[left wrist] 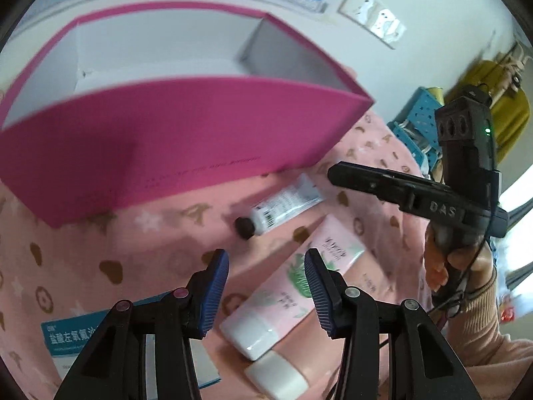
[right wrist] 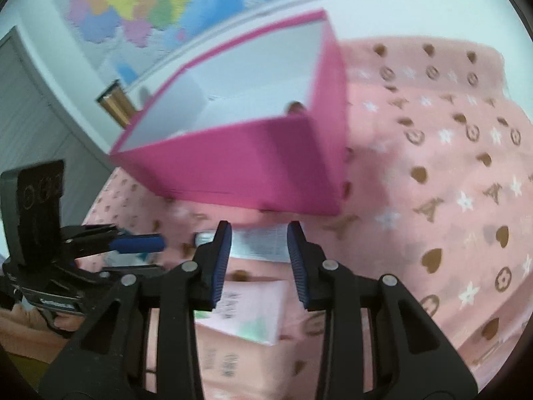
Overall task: Organize rigid objects
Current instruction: 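Grasp the white blue-capped tube with the right gripper and lift, then carry the white tube into the magenta box and release it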
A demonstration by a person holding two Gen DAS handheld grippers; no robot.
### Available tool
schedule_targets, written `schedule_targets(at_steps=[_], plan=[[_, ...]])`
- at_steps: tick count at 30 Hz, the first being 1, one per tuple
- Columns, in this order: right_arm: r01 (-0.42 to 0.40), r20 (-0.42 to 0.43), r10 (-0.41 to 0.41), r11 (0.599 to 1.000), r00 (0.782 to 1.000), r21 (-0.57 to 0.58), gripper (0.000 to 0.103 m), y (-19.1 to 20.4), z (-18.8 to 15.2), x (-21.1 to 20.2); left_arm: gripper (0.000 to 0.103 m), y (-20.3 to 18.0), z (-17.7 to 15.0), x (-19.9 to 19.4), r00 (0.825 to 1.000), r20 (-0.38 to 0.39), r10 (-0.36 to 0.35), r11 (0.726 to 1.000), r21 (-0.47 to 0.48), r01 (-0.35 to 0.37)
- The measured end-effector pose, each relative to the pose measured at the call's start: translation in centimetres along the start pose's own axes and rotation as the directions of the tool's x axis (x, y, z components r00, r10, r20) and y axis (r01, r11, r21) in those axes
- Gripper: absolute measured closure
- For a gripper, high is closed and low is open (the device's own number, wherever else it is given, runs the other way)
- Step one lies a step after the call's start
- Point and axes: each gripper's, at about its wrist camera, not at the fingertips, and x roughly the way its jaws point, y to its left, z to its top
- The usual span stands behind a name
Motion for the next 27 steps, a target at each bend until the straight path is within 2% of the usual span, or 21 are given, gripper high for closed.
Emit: schedule_targets(at_steps=[6,11,17,27], plan=[[-0.009,-0.041,0.010,0.999,0.999,0.039,0.066,-1.0,-0.3,2.3,0.056,-0.1,0.9,0.9,1.000,0.004,0.019,1.000,0.013,-0.019],[-0.026,-0.050,0.026,1.000,0.998,0.016,0.065,-0.2,-0.8,2.8,0.060,-0.7,1.3,1.8,1.000,-0.002,0.025,0.999,0.025,-0.025],[-0.013,-0.037,0.014,1.000,0.999,0.022,0.059,0.3,-1.4,2.6,0.059,-0.6,1.0,1.4,0.999,0.006,0.035,0.999,0.021,-0.035],[-0.009,0.022,0.009,1.000,1.000,0.023,0.059,1.4,-1.7,0.3,0.059,-2.0,1.5,-0.1,0.997,0.067,0.041,0.999,0.032,-0.044]])
